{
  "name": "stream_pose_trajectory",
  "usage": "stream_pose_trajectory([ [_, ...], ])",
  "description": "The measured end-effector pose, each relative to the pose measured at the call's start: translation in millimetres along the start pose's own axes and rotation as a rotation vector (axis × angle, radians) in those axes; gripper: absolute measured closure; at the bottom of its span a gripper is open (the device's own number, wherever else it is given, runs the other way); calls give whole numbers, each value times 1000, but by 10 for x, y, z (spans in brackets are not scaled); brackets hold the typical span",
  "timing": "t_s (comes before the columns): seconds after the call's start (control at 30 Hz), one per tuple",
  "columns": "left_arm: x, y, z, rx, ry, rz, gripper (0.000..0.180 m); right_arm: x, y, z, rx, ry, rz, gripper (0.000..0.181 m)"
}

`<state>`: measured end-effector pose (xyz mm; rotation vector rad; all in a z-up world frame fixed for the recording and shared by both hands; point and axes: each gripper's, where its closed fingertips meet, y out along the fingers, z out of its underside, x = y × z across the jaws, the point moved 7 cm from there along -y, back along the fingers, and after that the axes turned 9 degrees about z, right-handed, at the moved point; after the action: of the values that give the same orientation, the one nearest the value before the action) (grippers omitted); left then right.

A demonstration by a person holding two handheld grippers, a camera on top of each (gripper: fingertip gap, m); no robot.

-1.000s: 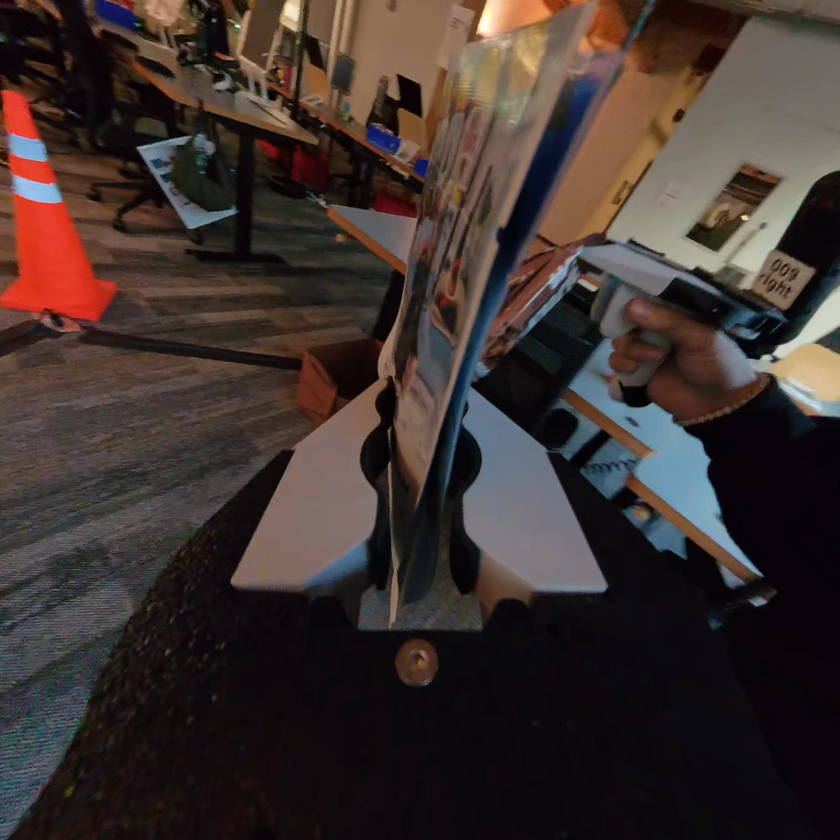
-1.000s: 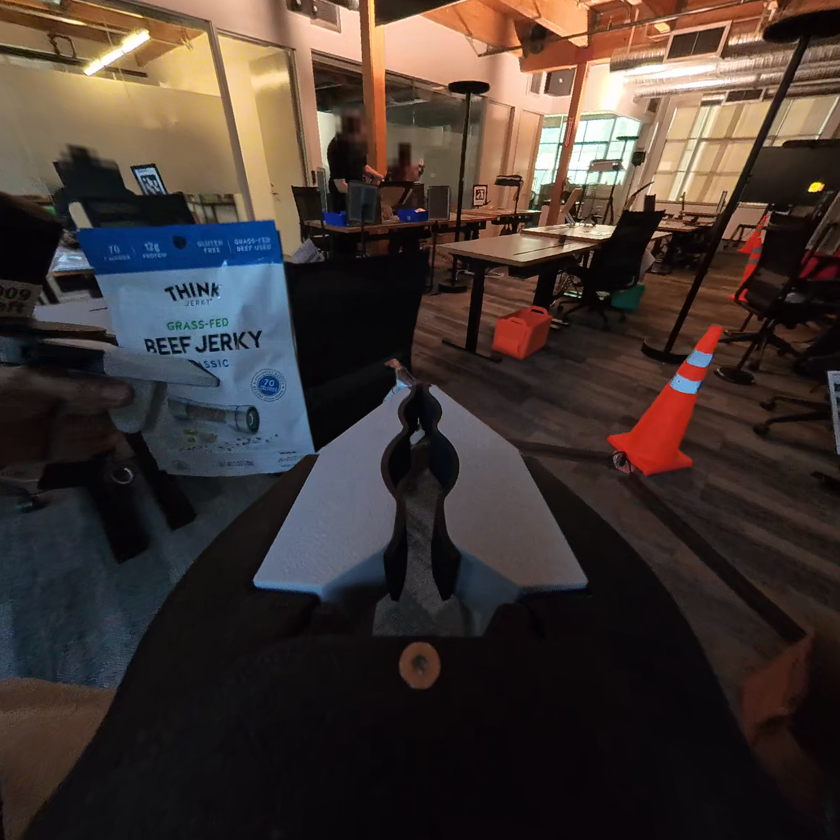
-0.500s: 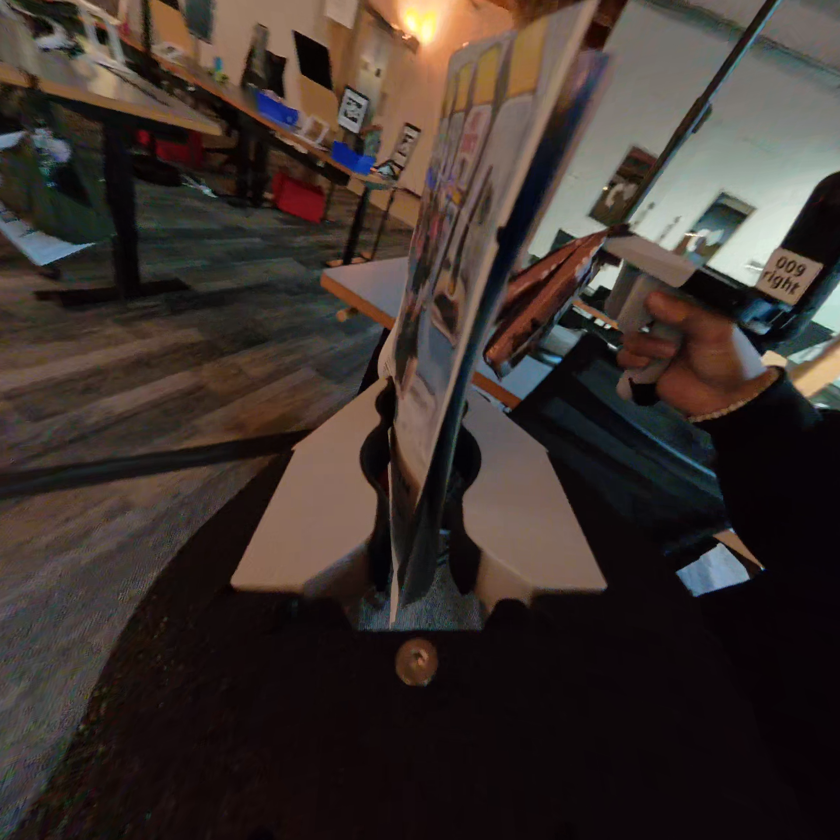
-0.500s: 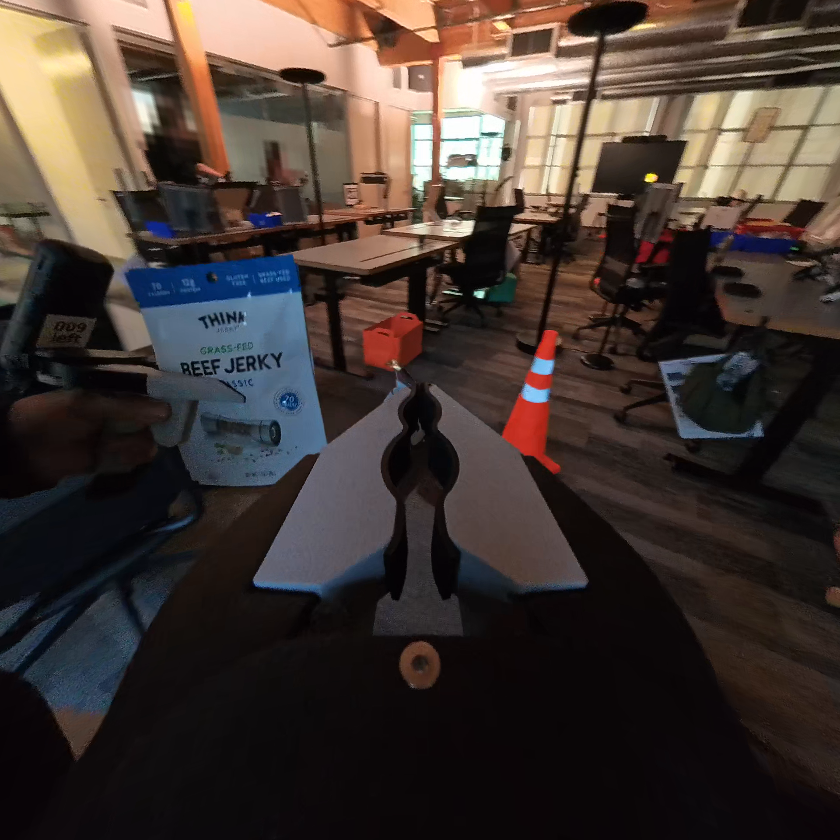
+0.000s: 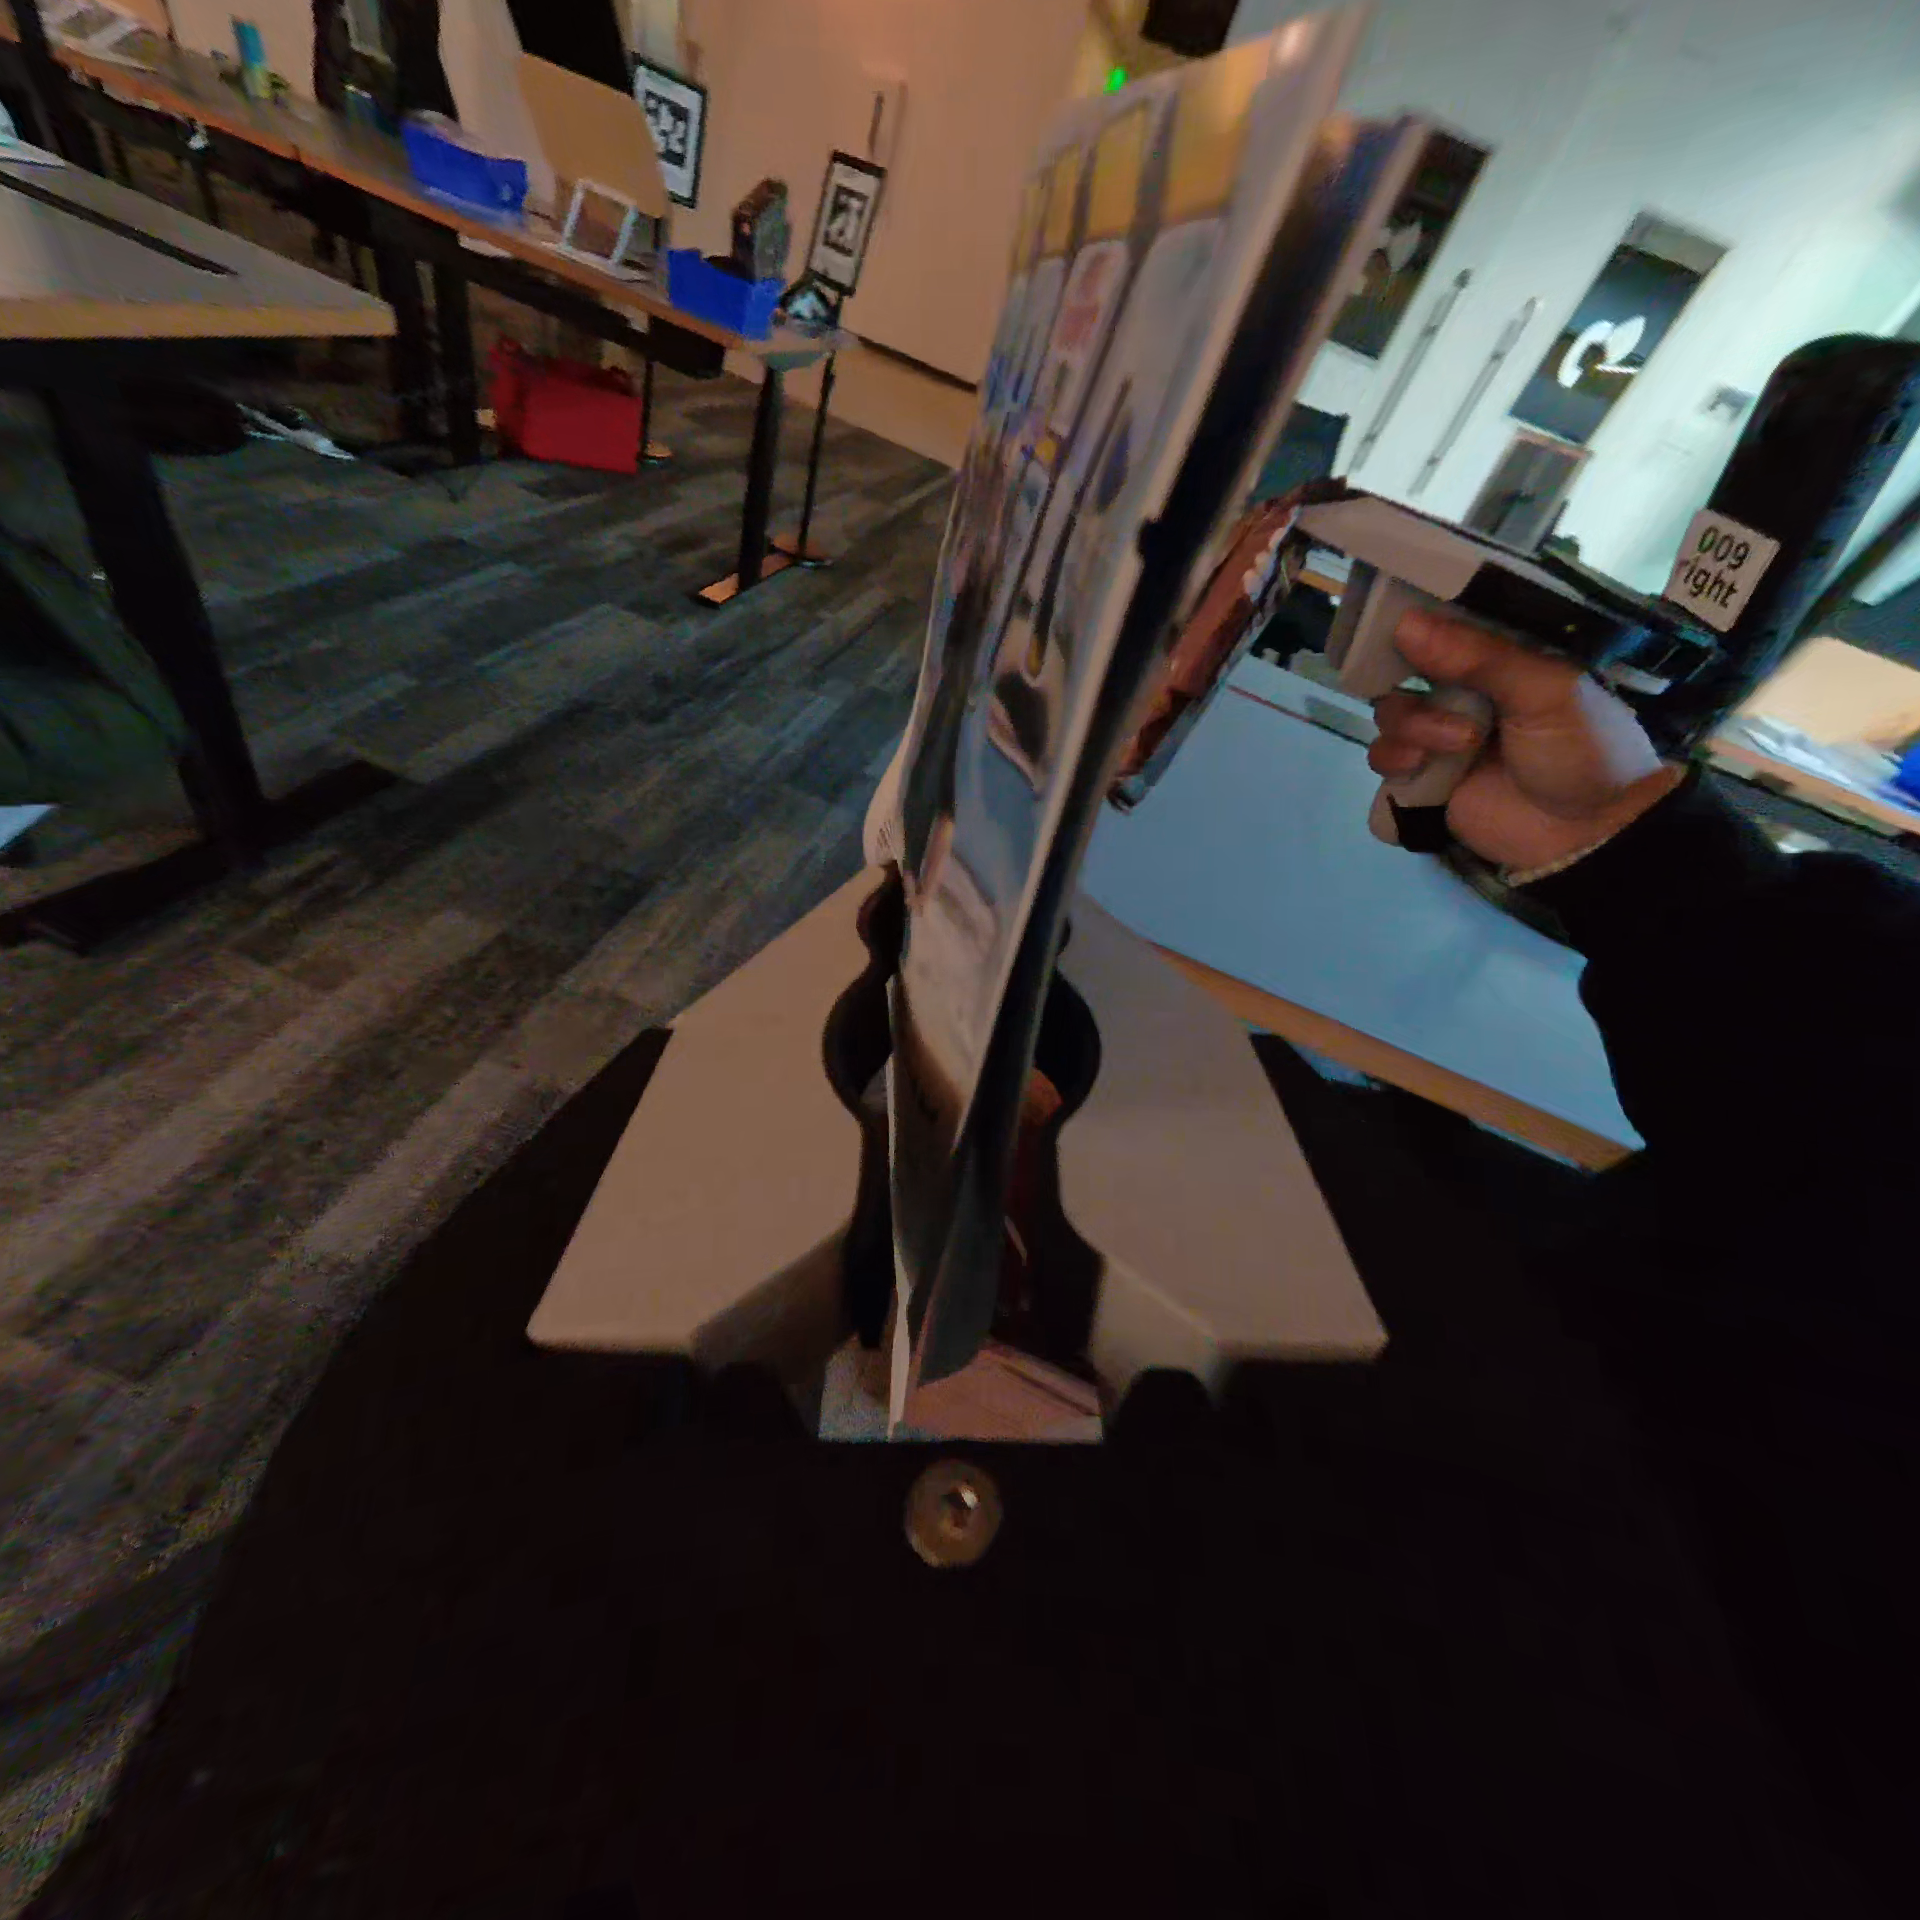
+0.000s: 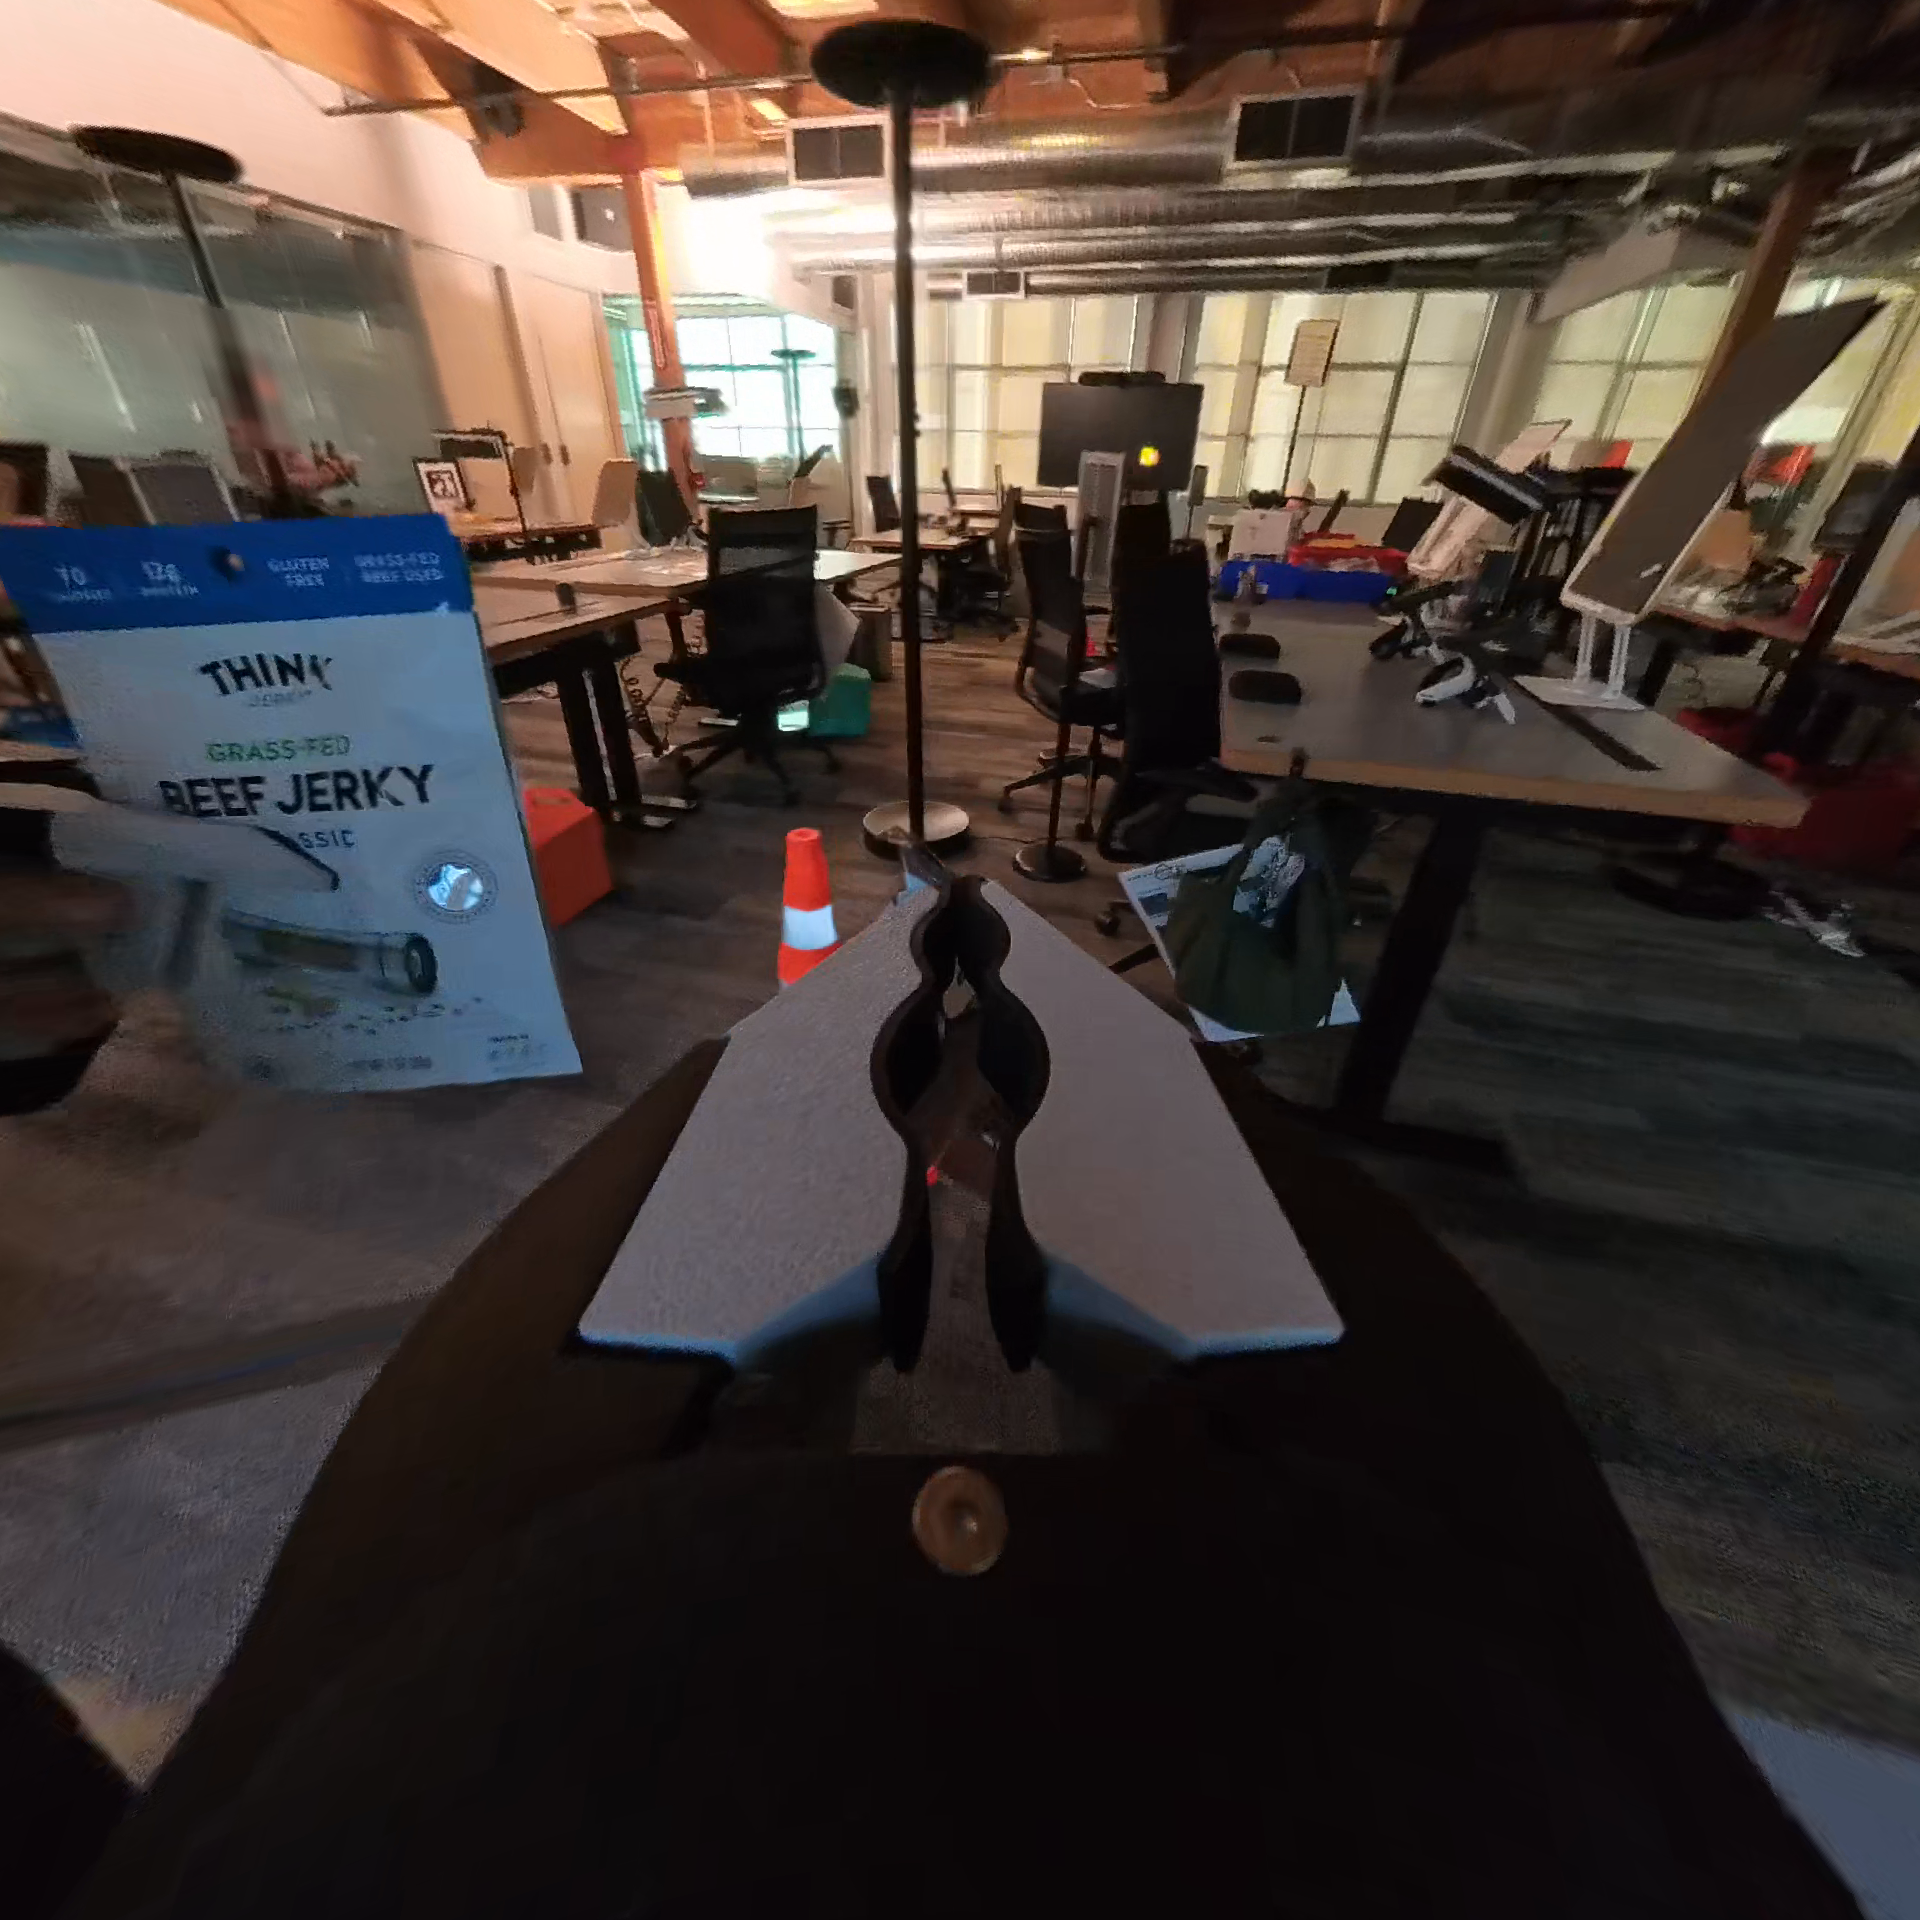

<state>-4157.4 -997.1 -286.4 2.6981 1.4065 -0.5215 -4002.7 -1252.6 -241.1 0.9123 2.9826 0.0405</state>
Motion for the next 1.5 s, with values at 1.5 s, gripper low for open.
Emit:
stream_pose_trajectory([
  [1.5,9777,13728,-4624,82,-102,353,160,-12555,9191,509,196,-87,235,181],
])
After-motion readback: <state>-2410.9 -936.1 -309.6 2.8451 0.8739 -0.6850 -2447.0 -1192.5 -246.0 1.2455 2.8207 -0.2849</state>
